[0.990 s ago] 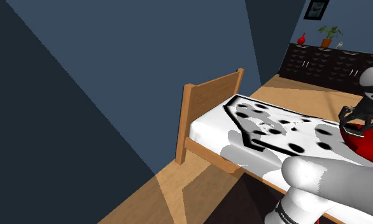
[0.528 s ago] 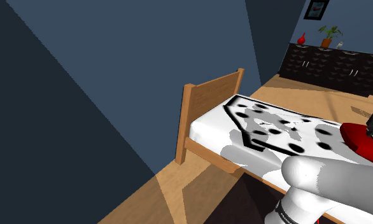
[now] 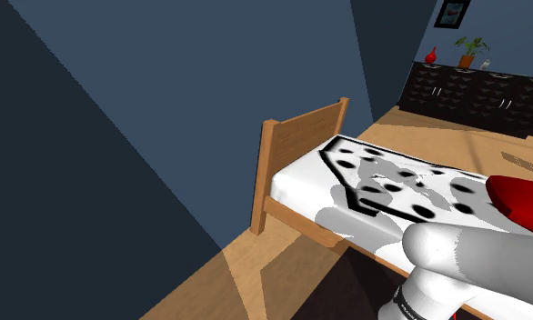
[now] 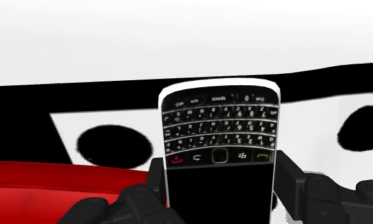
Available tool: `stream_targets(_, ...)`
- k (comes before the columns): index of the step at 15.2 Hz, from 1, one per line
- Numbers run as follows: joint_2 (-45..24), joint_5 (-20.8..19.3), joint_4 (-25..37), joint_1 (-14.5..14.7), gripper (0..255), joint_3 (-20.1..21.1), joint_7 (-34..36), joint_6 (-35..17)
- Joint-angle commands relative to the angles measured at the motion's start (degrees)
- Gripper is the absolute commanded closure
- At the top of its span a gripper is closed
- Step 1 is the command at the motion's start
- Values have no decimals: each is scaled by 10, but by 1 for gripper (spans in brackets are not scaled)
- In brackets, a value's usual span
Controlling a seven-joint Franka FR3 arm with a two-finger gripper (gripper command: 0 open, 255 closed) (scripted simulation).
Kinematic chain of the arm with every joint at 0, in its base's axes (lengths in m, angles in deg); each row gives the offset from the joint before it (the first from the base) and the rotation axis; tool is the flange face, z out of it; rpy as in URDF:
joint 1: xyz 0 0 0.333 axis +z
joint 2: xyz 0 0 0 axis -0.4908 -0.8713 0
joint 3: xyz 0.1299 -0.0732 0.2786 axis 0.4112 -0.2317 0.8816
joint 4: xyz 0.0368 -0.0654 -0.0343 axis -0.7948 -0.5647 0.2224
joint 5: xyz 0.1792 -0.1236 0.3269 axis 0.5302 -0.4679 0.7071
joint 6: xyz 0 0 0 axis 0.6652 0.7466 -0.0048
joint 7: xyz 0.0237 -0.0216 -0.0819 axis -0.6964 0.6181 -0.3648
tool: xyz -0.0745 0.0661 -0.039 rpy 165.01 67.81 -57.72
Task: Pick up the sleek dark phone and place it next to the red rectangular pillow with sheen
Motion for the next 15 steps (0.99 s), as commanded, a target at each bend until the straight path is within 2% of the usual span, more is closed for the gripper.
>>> stream_targets(1,0,-7,-12,0,255,-10,1,-13)
stream_targets(15,0,-61,-93,-7,255,-79,12,-106)
